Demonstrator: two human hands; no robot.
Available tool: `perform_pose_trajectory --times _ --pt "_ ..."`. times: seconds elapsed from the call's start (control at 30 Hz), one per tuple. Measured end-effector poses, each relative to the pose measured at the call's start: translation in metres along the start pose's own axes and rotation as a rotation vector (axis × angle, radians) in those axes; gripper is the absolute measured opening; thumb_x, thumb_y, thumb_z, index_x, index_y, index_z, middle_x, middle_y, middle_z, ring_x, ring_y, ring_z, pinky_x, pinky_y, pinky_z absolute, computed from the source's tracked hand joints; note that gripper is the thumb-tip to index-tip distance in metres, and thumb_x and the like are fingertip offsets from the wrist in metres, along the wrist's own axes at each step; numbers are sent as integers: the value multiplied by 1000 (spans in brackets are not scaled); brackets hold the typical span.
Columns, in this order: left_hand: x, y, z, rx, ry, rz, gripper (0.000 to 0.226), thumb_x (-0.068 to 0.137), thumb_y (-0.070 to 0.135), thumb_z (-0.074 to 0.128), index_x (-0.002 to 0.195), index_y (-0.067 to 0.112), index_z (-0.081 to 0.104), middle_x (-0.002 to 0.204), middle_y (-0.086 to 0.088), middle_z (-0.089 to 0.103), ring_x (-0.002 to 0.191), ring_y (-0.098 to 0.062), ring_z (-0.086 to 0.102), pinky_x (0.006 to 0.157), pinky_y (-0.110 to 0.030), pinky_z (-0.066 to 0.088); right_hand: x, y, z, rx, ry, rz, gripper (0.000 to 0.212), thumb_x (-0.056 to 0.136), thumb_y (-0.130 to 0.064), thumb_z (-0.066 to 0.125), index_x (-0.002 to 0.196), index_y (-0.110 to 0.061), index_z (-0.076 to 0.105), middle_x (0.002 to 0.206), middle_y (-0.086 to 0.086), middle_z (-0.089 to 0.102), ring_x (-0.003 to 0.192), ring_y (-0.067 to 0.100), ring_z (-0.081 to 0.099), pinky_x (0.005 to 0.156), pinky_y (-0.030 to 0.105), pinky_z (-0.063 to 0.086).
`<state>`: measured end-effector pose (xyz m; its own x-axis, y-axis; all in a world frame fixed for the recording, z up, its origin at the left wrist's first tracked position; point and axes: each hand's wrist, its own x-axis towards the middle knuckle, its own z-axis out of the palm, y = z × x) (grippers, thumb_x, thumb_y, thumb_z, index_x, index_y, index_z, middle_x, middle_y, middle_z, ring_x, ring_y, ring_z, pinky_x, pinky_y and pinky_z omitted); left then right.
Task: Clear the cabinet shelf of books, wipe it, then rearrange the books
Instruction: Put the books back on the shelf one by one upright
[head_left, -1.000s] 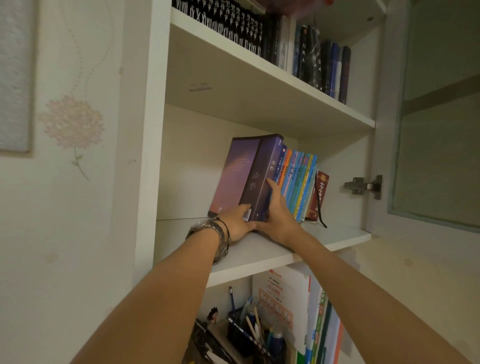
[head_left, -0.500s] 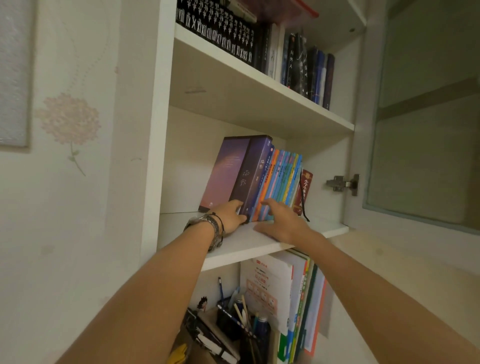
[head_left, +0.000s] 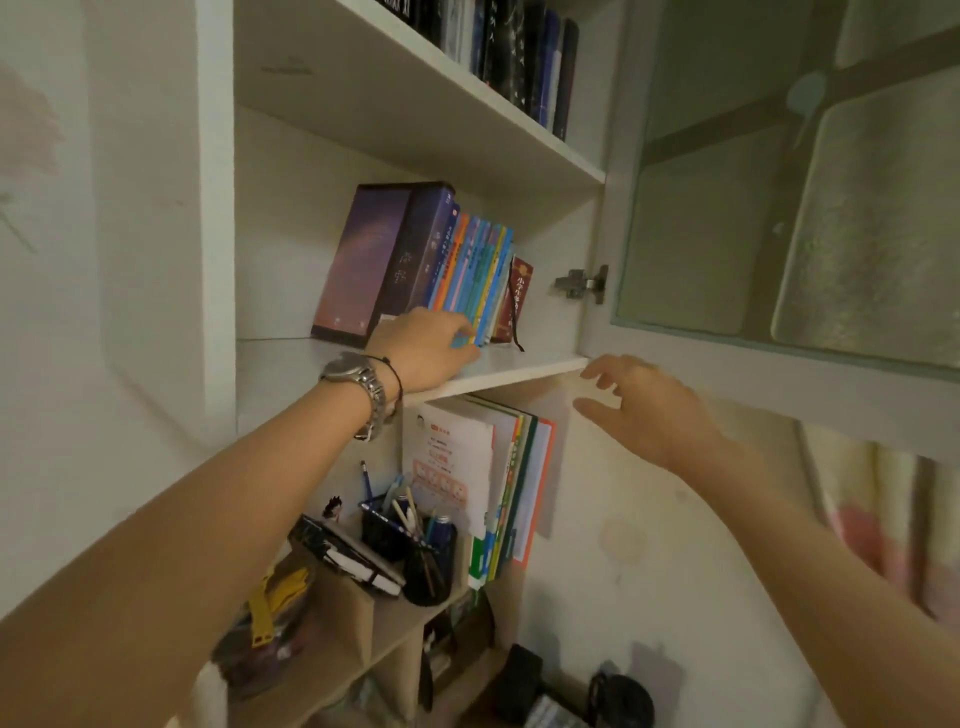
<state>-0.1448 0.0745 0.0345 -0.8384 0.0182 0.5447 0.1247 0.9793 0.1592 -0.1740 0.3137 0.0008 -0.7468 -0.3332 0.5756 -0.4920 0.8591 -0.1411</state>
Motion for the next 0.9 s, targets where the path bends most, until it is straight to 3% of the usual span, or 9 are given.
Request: perform_pose_trajectory --times 0.17,0.3,0.53,0.67,0.9 --pt "-48 51 23 -122 90 225 32 97 41 45 120 24 59 111 6 63 89 -10 58 70 -27 50 -56 16 5 -9 86 102 33 92 -40 58 121 -24 57 116 -1 60 106 22 58 84 33 44" --pt "-85 80 64 -195 88 290 30 96 41 45 117 26 60 116 9 61 102 -11 56 84 -31 47 -112 35 18 9 130 163 32 91 -38 59 120 -24 60 113 -2 63 102 20 60 82 35 49" --pt "-148 129 162 -353 -110 391 27 97 39 45 117 29 60 117 13 61 105 -7 55 87 -26 44 -225 76 48 21 162 373 30 90 -32 63 118 -22 61 112 -4 64 92 18 62 75 36 53" --pt "-181 163 221 -447 -221 435 22 96 36 47 111 28 61 111 12 63 104 -9 56 82 -25 44 -294 100 62 52 181 565 31 87 -23 67 117 -19 62 114 -4 64 96 18 62 74 28 47" --pt "-253 212 300 -576 -449 441 21 95 35 49 111 30 62 110 12 64 100 -10 59 78 -27 49 -422 131 88 56 157 910 34 83 -15 70 116 -23 62 116 -5 63 100 20 62 78 37 51"
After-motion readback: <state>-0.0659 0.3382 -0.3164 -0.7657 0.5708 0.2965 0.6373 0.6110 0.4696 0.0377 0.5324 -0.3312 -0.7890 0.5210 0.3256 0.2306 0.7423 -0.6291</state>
